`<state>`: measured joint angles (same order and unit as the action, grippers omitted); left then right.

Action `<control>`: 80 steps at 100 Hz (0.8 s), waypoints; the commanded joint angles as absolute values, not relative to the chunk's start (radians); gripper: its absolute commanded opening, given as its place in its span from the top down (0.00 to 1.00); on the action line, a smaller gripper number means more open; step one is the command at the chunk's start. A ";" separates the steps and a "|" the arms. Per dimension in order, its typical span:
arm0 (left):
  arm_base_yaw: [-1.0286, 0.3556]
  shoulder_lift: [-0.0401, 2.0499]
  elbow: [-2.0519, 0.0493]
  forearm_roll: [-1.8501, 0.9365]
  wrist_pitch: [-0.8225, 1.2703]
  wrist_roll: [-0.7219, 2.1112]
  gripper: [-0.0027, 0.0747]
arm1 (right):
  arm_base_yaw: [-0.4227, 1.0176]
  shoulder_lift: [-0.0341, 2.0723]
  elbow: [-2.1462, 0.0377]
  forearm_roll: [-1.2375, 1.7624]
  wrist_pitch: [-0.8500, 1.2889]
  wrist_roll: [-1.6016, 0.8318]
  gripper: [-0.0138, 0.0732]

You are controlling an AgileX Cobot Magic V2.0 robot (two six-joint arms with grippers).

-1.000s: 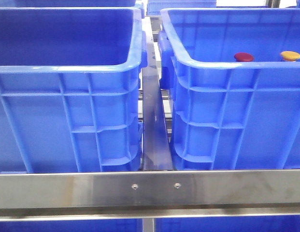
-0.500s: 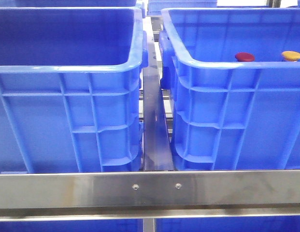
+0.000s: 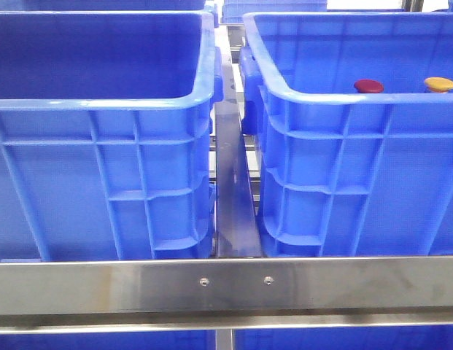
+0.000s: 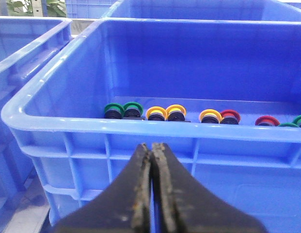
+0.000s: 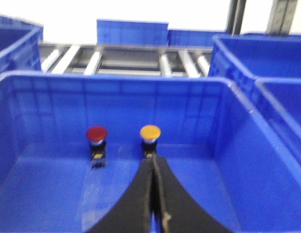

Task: Pick red and yellow buttons and place in box

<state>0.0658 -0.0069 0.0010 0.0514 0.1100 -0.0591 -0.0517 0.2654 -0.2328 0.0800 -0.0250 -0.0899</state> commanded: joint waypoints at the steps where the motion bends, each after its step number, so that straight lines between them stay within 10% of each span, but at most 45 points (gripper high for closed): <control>1: 0.066 -0.036 0.054 0.042 0.032 -0.070 0.99 | -0.050 0.250 -0.211 -0.016 -0.207 0.000 0.92; 80: 0.066 -0.036 0.054 0.042 0.032 -0.070 0.99 | 0.006 -0.035 0.014 -0.133 -0.089 0.123 0.92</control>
